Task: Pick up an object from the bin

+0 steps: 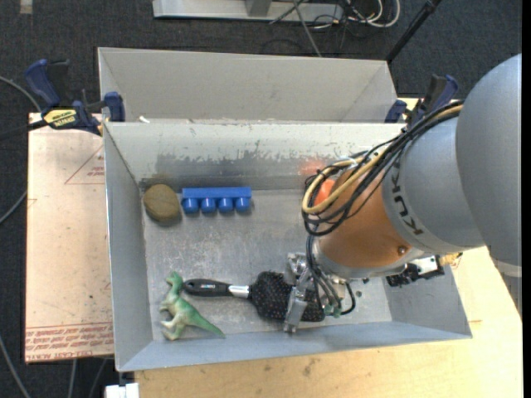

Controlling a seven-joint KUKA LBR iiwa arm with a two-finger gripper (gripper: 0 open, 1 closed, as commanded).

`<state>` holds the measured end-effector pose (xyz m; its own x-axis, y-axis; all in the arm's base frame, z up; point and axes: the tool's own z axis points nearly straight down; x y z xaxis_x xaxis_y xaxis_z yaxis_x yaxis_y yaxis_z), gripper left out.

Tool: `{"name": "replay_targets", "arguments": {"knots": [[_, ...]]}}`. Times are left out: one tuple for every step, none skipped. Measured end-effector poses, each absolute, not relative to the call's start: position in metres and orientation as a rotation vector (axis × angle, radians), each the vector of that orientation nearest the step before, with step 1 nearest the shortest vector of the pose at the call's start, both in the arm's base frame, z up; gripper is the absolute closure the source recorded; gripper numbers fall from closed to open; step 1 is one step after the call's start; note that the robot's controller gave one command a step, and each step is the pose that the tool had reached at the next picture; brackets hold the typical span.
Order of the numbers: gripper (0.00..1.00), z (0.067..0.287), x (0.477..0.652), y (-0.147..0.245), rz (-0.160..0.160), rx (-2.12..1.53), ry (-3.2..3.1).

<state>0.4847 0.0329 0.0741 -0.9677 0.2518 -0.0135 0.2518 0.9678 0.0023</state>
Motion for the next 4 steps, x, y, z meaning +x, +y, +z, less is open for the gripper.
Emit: {"name": "replay_targets", "arguments": {"knots": [[1.0,0.074,0.485,0.033,0.001,0.397,3.103],[1.0,0.076,0.484,0.033,0.0,0.397,3.107],[1.0,0.085,0.482,0.033,0.0,0.399,3.114],[1.0,0.103,0.482,0.034,0.001,0.397,3.117]]}}
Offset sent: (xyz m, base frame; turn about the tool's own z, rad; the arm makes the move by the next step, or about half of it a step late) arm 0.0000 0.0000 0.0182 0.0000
